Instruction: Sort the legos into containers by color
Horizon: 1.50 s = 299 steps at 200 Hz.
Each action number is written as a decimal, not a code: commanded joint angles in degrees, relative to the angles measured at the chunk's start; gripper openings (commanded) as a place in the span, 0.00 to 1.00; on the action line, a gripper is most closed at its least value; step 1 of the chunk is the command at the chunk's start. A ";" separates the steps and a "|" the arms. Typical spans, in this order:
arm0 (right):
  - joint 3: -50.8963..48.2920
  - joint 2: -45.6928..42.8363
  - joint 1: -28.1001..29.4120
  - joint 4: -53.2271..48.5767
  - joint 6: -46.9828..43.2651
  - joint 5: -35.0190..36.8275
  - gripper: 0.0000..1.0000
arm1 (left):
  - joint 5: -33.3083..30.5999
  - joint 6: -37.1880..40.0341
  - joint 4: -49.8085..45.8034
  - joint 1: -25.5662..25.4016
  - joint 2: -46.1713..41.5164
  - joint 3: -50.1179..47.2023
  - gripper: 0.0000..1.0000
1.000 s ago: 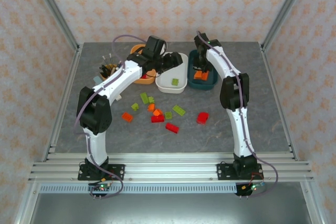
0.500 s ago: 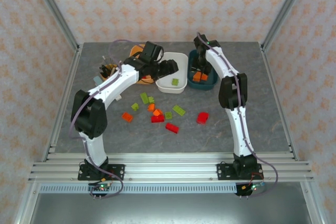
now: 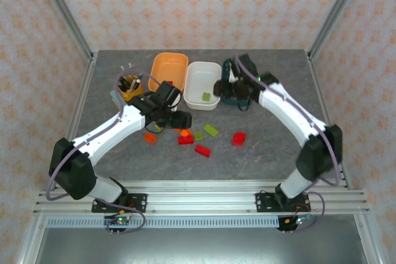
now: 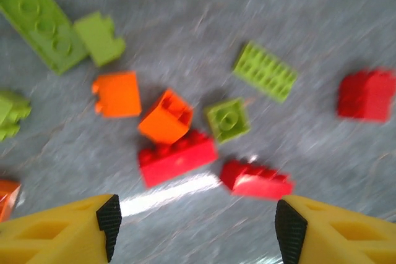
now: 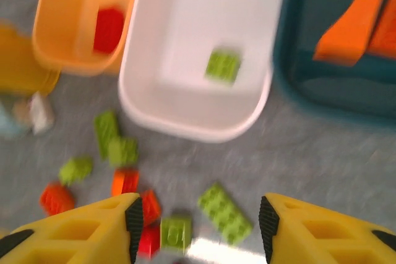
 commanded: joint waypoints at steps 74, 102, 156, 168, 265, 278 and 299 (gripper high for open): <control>-32.82 -23.60 9.07 11.07 4.47 -4.78 0.59 | -2.70 32.45 3.81 -3.78 5.55 -4.29 0.68; -30.96 -23.65 9.07 9.77 4.57 -4.48 0.60 | -3.16 34.49 4.22 -3.96 9.66 -2.91 0.68; -30.21 -24.20 9.07 8.44 5.59 -4.31 0.60 | -4.36 34.72 6.25 -4.04 13.72 -2.82 0.68; -30.02 -24.00 9.07 8.17 5.59 -4.21 0.60 | -4.43 34.68 7.03 -4.05 14.17 -2.96 0.68; -29.17 -23.48 9.07 10.77 8.87 -5.35 0.58 | -5.06 33.66 7.74 -5.91 17.89 -3.34 0.45; -29.03 -23.43 9.07 11.06 9.12 -4.98 0.58 | -5.39 33.19 8.11 -6.14 17.32 -3.95 0.37; -28.94 -23.39 9.07 11.48 9.41 -4.90 0.58 | -6.10 32.27 8.50 -6.66 16.18 -4.63 0.28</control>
